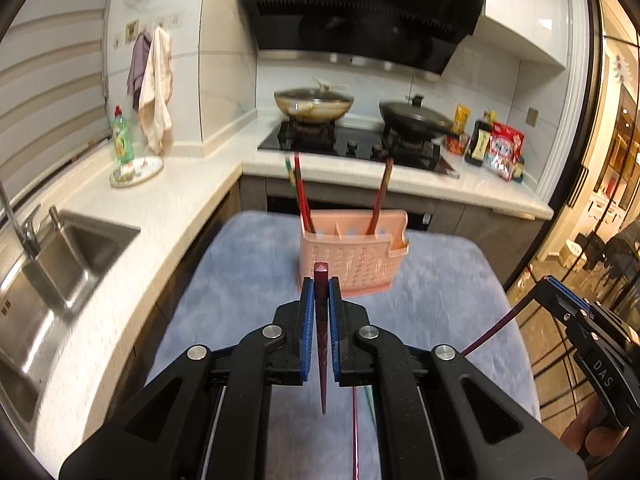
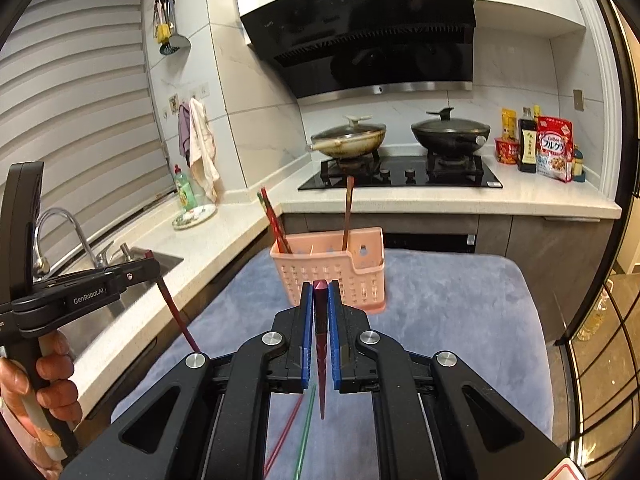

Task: Organize utensils
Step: 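Lower both chopsticks into the pink holder and open both tools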

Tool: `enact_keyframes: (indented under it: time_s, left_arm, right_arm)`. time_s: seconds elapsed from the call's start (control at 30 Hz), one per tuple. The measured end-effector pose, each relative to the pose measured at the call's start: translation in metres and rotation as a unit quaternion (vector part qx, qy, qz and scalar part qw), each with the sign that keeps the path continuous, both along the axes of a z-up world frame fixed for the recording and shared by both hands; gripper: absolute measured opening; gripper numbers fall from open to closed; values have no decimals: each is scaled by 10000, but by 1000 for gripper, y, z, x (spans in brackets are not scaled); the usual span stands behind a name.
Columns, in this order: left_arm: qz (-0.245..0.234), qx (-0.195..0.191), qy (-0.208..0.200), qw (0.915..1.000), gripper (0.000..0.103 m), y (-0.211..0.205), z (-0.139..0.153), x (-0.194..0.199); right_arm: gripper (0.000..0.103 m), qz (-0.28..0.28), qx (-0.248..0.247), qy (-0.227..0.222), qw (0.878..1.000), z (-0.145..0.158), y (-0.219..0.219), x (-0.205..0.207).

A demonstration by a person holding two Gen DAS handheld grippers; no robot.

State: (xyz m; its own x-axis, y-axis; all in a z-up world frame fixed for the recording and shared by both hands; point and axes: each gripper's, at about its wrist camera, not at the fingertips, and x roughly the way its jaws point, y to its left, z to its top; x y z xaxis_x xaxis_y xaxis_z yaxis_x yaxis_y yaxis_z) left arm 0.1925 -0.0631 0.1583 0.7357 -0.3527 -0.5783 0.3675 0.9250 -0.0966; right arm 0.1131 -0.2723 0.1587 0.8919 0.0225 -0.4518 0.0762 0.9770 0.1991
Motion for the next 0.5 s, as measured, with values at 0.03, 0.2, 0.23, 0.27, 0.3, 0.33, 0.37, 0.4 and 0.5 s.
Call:
enact_keyframes:
  time_s: [0.03,0.2,0.23,0.27,0.3,0.33,0.37,0.4,0.5]
  left_arm:
    - [5,-37,-72,10000,7,-2,8,6]
    - [137,-184,-549,9982,7,-10,50,34]
    - [161,-211,-619,9977,7,-12,56,38]
    - [188,-244,-699,9971,7,-14,63,43]
    - [238,-288,-824,9959,7,-17,72,50]
    - [286,-321,-929,9947,7,-19,78,57]
    - [312,-358,-1015,9937,7,-21,83,64]
    - [347,-387,-1054,9931,7,-23,88,72]
    - [389,-454,-1119,9919,7,-28,96,91]
  right_arm:
    - [7,-19,18,-91,10000,8,-3,8]
    - [7,-120,113,-480,9987,43,-18,46]
    - [7,-156,121,-575,9982,51,-21,58]
    - [7,-175,134,-634,9977,57,-22,67]
    - [7,-198,156,-711,9971,63,-24,77]
    - [7,-222,180,-783,9965,70,-26,88]
    - [7,-244,199,-830,9961,74,-28,96]
    - [7,-271,211,-884,9955,79,-30,104]
    - [7,-355,216,-1044,9937,89,-35,128]
